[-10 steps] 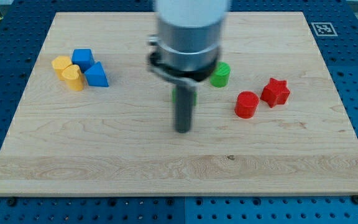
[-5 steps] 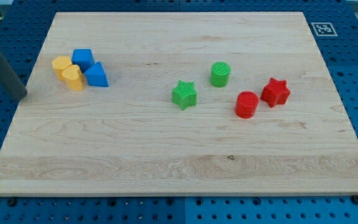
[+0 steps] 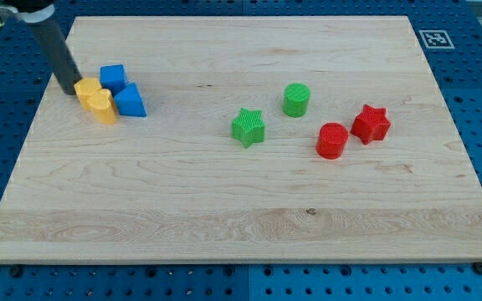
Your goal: Move the cube towards the center of the board
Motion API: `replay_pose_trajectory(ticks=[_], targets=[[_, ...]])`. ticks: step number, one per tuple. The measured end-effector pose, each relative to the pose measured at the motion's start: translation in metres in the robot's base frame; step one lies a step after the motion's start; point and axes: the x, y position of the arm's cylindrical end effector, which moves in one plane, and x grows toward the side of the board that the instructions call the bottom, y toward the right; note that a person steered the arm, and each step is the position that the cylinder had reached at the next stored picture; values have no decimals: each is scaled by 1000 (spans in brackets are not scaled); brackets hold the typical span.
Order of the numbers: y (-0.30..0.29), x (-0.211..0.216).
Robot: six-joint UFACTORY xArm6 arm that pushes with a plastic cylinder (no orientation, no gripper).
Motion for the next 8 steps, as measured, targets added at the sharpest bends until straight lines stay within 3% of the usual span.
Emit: replay_pose_trajectory(ticks=[2,6,8], targets=[[44,-26],[65,-23],[105,-23]])
